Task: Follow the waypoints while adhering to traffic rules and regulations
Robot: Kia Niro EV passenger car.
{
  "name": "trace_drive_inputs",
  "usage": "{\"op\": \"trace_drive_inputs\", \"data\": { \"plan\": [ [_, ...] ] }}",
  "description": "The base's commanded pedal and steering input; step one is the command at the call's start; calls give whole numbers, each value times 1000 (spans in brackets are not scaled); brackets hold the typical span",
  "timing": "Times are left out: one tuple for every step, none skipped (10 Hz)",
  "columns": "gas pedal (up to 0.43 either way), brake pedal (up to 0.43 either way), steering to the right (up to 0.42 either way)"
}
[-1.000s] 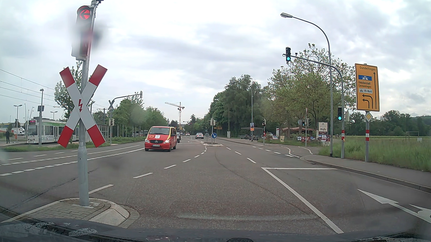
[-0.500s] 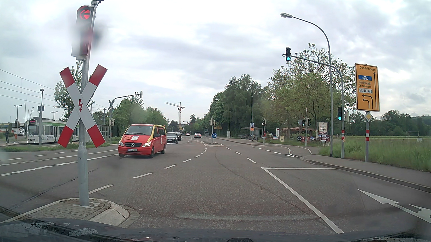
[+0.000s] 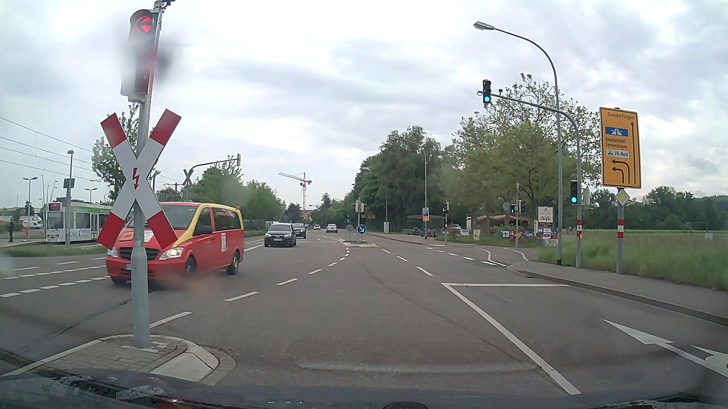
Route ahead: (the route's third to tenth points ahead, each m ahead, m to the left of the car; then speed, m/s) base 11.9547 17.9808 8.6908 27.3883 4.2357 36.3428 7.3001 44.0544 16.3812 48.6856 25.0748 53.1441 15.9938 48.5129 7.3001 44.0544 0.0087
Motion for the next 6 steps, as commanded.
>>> {"op": "trace_drive_inputs", "data": {
  "plan": [
    [0,195,6],
    [0,189,6],
    [0,195,6],
    [0,195,6],
    [0,189,6],
    [0,195,6]
  ]
}}
